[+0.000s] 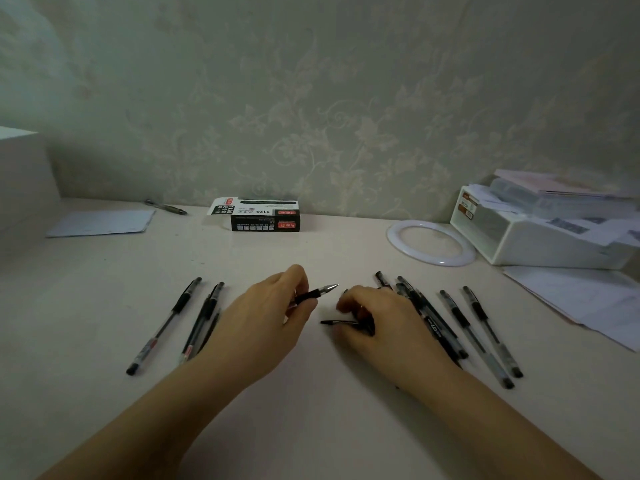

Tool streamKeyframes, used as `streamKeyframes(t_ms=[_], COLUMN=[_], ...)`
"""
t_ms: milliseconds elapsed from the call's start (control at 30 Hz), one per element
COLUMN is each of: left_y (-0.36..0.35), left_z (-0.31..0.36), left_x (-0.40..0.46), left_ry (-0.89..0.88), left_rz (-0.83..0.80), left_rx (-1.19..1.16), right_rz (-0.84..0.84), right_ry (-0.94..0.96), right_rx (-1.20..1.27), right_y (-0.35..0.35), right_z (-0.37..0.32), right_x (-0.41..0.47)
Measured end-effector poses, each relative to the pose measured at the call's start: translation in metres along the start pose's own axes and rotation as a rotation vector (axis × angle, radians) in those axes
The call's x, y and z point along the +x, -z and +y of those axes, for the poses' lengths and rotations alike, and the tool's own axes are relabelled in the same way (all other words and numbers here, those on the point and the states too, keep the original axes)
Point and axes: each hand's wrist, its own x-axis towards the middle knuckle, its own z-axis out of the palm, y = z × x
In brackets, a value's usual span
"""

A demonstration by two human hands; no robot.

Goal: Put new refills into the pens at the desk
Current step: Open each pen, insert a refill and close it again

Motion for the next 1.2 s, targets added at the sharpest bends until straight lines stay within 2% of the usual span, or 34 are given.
streamKeyframes(t_ms=[133,300,467,700,833,967,1200], left_y=[0.001,0.000,0.001,0.005,0.006,0.004,0.007], left_z=[0.000,0.002,0.002,-0.001,-0.001,0.001,0.001], left_x=[-0.001,0.000,0.002,0.002,0.001,0.000,0.002], left_ry=[-0.082,-0.175,-0.182,-0.127,-0.121,-0.108,-0.097], left_rz=[-0.023,-0.035,-0.044,-0.116,-0.084,-0.084,-0.038], left_rx=[-0.027,-0.125,-0.201,-0.152,-0.144,-0.105,-0.113], right_rz=[0.128,0.058,0.044,-0.003,-0.005,0.016,0.029], right_ry=[-0.098,-0.152,-0.170,-0.119,-0.111,-0.155,-0.139], right_rx=[0.295,0.526,0.658,0.749,0.753,0.647,0.672], right_y=[0.004,0.005,0.009,0.015,0.015,0.013,0.012], right_z=[-0.004,-0.006,-0.006,-0.007,-0.008,-0.008,-0.004], right_x=[0.003,0.003,0.004,0.004,0.004,0.003,0.006])
